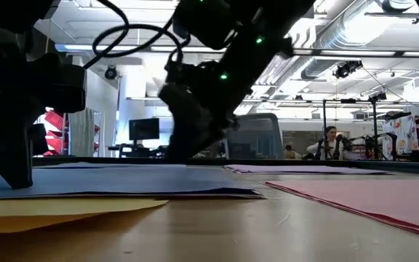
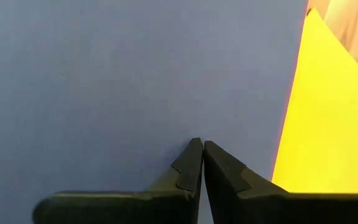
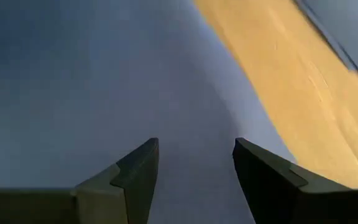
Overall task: Organize paper
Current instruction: Stack the blue paper on the top left blue paper
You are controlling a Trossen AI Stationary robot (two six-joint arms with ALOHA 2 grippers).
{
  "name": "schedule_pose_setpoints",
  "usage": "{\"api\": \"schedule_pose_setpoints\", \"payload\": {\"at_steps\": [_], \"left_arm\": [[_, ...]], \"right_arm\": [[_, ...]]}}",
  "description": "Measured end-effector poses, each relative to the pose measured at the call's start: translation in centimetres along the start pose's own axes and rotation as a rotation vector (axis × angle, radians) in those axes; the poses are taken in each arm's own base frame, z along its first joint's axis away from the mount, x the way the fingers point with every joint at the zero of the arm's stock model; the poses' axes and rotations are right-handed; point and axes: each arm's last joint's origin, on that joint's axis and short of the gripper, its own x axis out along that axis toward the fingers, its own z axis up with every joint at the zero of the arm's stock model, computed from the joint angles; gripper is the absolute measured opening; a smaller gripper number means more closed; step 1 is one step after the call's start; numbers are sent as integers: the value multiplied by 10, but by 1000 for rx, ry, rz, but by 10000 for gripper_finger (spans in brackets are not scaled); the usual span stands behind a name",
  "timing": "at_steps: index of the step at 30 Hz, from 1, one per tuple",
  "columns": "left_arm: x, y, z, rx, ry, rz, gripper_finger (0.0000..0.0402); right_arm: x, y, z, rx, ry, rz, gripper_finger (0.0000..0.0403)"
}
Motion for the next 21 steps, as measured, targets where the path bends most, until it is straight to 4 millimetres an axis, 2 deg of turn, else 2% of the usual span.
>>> {"api": "schedule_pose_setpoints", "payload": {"at_steps": [4, 7, 14, 21], "left_arm": [[0, 2, 2, -9, 11, 1, 0], [0, 4, 5, -22, 17, 2, 0], [0, 6, 8, -9, 31, -6, 0], [0, 6, 8, -8, 28, -4, 0]], "right_arm": [[15, -9, -1, 92, 37, 65, 193], [18, -2, 1, 46, 10, 164, 193], [3, 38, -4, -187, -55, 267, 193], [-17, 60, -13, -236, -139, 96, 193]]}}
